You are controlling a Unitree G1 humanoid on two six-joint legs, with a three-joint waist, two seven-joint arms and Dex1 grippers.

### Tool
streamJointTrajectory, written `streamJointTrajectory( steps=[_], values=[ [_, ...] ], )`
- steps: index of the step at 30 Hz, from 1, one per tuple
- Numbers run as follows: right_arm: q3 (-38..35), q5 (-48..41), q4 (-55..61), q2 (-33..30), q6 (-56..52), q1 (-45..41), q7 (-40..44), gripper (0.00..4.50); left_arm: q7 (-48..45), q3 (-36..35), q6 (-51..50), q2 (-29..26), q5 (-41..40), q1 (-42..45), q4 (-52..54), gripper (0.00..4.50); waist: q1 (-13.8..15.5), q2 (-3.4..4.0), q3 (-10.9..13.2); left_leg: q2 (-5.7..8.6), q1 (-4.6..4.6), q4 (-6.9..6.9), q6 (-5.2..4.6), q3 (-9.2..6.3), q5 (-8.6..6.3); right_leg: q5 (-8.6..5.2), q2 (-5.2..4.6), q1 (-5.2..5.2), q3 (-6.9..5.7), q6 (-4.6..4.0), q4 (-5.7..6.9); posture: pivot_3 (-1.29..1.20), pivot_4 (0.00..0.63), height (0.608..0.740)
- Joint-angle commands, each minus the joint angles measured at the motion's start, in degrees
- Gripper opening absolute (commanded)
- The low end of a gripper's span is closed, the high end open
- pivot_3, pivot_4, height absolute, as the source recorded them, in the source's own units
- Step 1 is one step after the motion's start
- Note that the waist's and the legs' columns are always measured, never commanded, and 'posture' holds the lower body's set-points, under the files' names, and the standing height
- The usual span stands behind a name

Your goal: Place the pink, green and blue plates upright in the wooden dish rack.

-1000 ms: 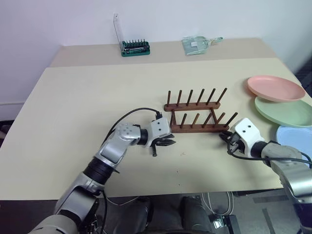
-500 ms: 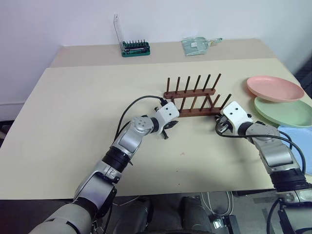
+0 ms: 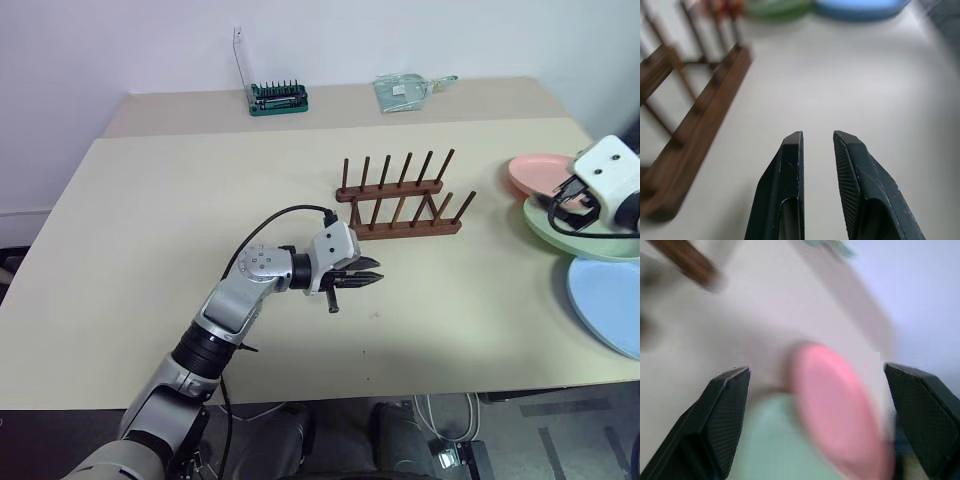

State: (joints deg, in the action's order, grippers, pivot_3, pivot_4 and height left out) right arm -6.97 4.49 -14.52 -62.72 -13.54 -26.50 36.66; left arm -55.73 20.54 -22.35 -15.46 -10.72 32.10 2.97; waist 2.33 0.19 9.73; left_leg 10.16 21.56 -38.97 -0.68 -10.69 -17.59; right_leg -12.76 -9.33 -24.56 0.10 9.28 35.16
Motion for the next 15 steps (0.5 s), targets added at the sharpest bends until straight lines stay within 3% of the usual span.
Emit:
streamJointTrajectory(
  steps=[1,10,13,15],
  values=[
    [4.1,4.7,-13.5,0.3,9.1,-6.0,-1.5,4.45,0.1,-1.5,-0.3,0.1,-1.9,0.5,2.7,0.94,-0.2,0.04,0.0,0.0,-0.01,0.0,0.0,0.06,0.0,0.0,0.0,-0.01,0.03,0.0,-0.01,0.0,0.15,0.74],
    [14.9,14.7,-46.7,4.3,25.5,-23.1,-5.9,4.45,2.3,-2.8,-2.5,-0.5,-3.5,-1.0,5.2,0.94,-1.2,0.11,0.0,-0.08,-0.05,0.22,-0.01,0.43,0.0,0.0,0.18,-0.24,0.62,0.0,0.0,0.0,0.15,0.74],
    [16.8,16.8,-51.5,5.5,28.0,-25.3,-7.6,3.62,2.9,-2.9,-2.7,-1.2,-3.4,-1.8,5.9,0.94,-1.7,0.12,0.0,-0.09,-0.06,0.23,-0.01,0.47,0.0,0.0,0.21,-0.26,0.69,0.0,0.0,0.0,0.15,0.74],
    [17.8,17.8,-53.4,6.0,29.7,-26.1,-8.5,2.61,3.1,-3.0,-2.9,-1.8,-3.4,-2.2,6.4,0.94,-1.7,0.12,0.0,-0.12,-0.06,0.27,-0.01,0.56,0.0,0.0,0.24,-0.32,0.79,0.0,0.02,0.0,0.15,0.74]
  ],
)
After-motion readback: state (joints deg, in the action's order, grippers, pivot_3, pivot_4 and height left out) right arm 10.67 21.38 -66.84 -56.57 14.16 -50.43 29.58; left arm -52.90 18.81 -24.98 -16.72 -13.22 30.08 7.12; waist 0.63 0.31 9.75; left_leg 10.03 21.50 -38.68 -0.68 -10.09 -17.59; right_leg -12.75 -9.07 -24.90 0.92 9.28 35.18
